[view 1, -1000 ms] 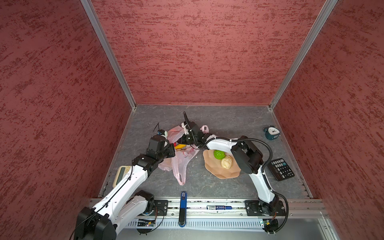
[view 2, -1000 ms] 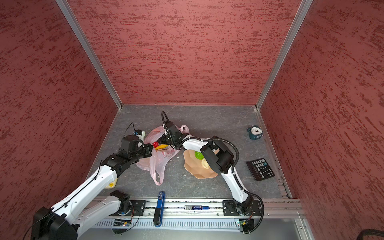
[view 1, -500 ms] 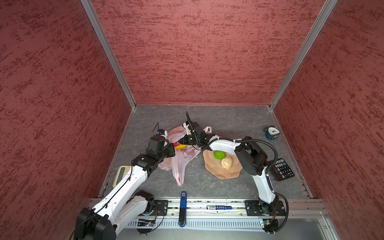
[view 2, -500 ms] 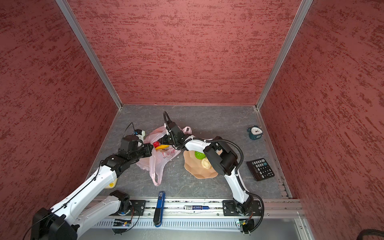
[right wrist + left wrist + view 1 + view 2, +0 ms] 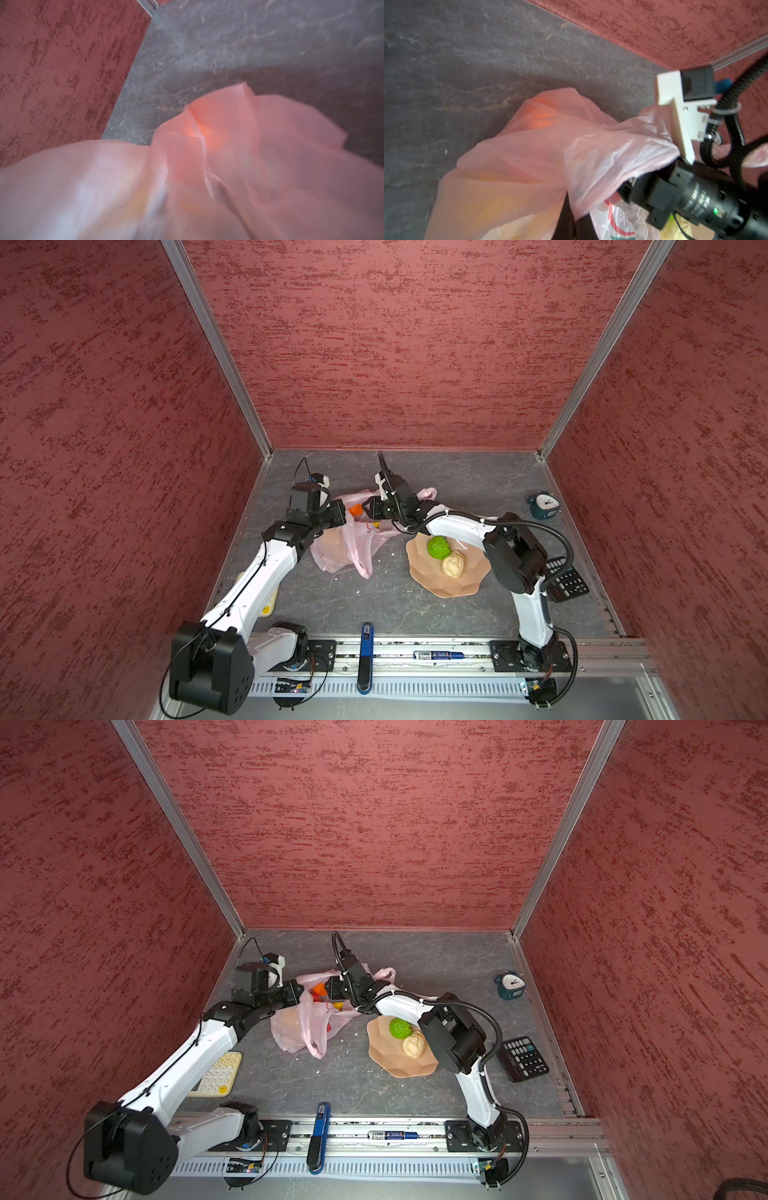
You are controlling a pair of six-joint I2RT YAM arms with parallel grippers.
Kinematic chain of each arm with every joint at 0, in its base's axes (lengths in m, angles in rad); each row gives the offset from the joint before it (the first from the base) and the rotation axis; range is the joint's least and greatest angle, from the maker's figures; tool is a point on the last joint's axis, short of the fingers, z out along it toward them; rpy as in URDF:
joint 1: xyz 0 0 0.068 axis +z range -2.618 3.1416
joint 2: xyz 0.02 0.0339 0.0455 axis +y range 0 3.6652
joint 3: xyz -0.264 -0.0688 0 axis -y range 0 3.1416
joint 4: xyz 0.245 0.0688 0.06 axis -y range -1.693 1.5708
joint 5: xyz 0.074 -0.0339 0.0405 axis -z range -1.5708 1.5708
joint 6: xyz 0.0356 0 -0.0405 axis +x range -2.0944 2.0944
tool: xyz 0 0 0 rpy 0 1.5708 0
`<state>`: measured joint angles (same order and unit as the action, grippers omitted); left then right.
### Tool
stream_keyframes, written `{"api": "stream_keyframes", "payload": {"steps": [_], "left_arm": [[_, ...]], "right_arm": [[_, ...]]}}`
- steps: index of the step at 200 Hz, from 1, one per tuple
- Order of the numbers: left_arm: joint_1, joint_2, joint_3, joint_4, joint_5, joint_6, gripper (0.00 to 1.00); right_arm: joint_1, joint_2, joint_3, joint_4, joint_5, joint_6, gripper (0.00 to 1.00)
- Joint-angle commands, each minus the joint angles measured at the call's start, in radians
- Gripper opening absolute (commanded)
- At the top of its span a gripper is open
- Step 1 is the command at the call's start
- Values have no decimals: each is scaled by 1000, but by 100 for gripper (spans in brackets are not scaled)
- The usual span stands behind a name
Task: Take the fake fruits out of the plastic bag
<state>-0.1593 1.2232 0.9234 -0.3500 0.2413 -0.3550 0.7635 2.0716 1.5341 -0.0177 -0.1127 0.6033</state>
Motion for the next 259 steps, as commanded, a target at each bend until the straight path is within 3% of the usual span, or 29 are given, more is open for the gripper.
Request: {"api": "stream_keyframes", "payload": {"steps": [1, 43, 80, 119, 148, 189, 212, 259], "left_arm": [[45, 117, 130, 78, 162, 63, 3], [52, 331, 363, 9, 310, 99, 4], [50, 306, 390, -149, 321, 55, 6], [44, 174, 223, -245, 312, -67, 43], [7, 87, 126, -294, 242, -156, 71], [-35, -88, 7, -282, 165, -242, 97], [-33, -108, -40, -249, 133, -239, 98], [-27, -25, -107, -15, 101, -237, 90]], "right_arm": [[-20, -22, 62, -55, 71, -55, 39], [-30, 27, 160, -117, 76, -79, 40], [-30, 68, 194, -151, -31, -94, 43], [-30, 68, 163, -191, -134, -127, 44], [-26, 64, 136, -197, -224, -123, 44], [-3, 79, 116, -174, -292, -113, 45], [7, 74, 100, -144, -307, -95, 45], [8, 45, 34, -40, -382, -28, 45]]}}
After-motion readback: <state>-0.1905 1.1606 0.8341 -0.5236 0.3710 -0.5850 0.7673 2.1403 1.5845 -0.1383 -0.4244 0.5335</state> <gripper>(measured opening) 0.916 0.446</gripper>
